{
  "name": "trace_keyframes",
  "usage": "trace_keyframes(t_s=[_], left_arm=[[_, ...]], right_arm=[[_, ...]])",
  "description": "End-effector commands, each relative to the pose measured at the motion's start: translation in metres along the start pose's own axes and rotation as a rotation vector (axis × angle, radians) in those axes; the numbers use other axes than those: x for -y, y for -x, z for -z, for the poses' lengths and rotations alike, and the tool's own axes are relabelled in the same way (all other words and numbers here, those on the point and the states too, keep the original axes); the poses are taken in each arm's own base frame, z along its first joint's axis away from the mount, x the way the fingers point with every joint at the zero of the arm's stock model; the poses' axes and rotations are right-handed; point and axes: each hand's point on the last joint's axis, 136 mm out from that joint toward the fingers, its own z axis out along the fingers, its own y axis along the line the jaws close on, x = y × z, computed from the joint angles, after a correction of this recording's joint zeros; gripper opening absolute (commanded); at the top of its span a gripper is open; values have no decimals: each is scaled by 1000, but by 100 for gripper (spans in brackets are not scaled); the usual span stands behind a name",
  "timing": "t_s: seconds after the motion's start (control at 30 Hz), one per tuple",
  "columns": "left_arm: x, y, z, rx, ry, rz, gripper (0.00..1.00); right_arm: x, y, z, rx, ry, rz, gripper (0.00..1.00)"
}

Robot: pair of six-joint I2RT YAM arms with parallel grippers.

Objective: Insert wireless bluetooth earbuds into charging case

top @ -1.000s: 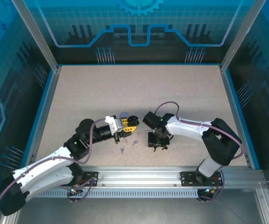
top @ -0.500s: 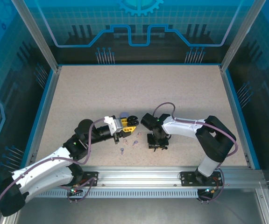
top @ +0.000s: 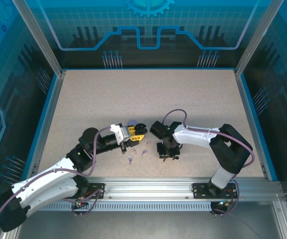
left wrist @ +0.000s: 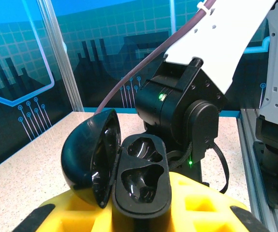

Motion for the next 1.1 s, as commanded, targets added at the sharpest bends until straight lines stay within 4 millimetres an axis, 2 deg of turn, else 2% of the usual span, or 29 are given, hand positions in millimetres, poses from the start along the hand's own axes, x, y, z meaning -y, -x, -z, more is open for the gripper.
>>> trace_keyframes(t_s=[0.0,0.27,0.37,0.5,0.63,0.73,0.93,1.07], left_arm=[[1,-6,2,-10,8,36,0],[1,-16,-3,-28,4,106,0],[1,-23,-7,-42,0,150,0],[3,-31,-12,-63,-18,202,0],[3,-36,-19,-76,-33,230,0],[3,-39,-23,-79,-38,239,0],[3,-41,-28,-87,-52,253,0],[4,-41,-29,-87,-57,252,0]], right_arm=[[-5,3,19,78,34,69,25],[-14,22,70,286,114,217,25],[-24,30,102,423,192,312,25],[-36,38,156,651,284,443,25],[-43,39,208,845,337,566,25],[-45,35,237,941,356,634,25],[-58,20,276,1051,421,757,25],[-68,11,287,1077,425,828,25]])
